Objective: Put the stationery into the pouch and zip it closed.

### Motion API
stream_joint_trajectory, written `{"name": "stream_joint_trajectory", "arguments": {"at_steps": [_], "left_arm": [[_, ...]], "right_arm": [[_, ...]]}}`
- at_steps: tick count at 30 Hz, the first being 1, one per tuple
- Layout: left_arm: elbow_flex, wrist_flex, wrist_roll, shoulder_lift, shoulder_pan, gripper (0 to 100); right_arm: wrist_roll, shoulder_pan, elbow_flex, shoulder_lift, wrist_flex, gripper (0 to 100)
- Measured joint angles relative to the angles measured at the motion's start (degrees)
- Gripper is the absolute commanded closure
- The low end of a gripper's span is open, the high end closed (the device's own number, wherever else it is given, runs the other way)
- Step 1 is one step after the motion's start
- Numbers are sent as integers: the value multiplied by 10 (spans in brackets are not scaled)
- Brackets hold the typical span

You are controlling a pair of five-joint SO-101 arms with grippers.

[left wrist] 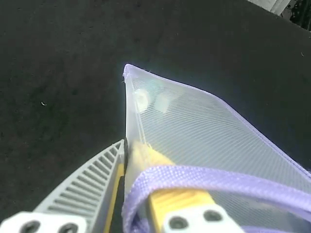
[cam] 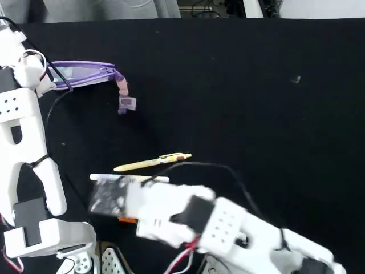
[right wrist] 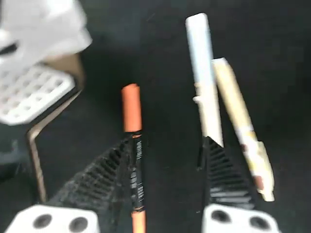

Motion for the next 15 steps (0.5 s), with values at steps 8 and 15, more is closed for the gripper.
{"name": "stream_joint_trajectory", "arguments": {"at_steps": [8, 15], "left_arm": [[0, 0, 0, 0, -4, 971], [1, 0, 0, 0, -11, 971]], "right_arm": [[20, -26, -1, 143, -59, 793], [20, -26, -18, 266, -135, 793]]}}
